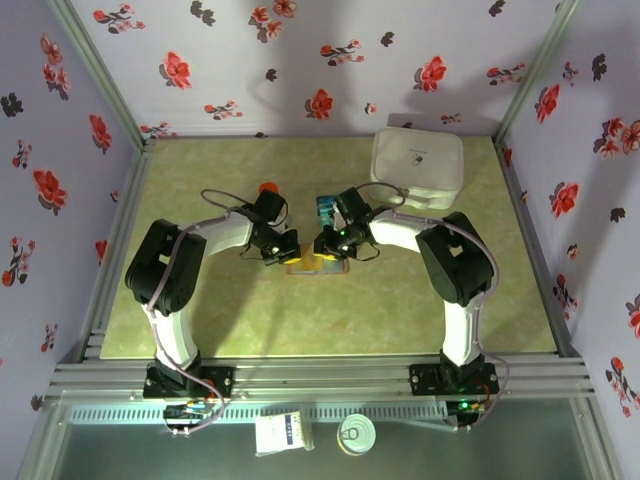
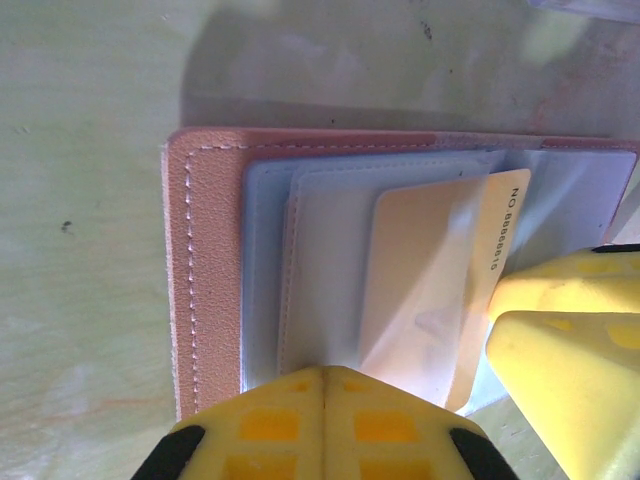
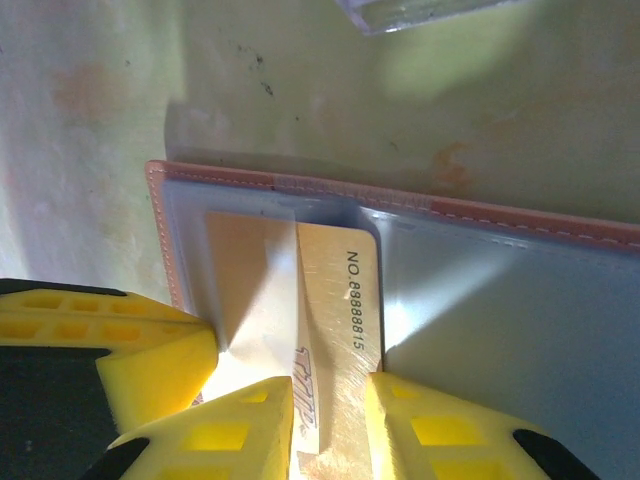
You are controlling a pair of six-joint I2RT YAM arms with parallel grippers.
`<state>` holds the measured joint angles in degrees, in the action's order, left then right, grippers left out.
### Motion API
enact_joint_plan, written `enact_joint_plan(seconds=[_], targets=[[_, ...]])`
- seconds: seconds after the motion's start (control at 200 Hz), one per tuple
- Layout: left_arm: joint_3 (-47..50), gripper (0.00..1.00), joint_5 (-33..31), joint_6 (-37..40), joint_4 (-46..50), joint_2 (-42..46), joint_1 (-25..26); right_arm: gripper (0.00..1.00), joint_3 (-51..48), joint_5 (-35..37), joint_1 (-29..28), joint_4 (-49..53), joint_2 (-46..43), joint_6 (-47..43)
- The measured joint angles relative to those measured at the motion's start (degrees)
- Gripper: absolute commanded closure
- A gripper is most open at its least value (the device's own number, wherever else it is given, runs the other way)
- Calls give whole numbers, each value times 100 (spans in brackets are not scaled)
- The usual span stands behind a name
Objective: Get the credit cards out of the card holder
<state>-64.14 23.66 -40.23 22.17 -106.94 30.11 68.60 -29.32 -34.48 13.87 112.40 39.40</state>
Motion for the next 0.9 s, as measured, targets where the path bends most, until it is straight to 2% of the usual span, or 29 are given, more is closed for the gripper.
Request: enact_joint_plan(seconds=[0.9], targets=[[-98,100,-74,42,127,-48,0,73,-46,-7,37,-52,-92,0]])
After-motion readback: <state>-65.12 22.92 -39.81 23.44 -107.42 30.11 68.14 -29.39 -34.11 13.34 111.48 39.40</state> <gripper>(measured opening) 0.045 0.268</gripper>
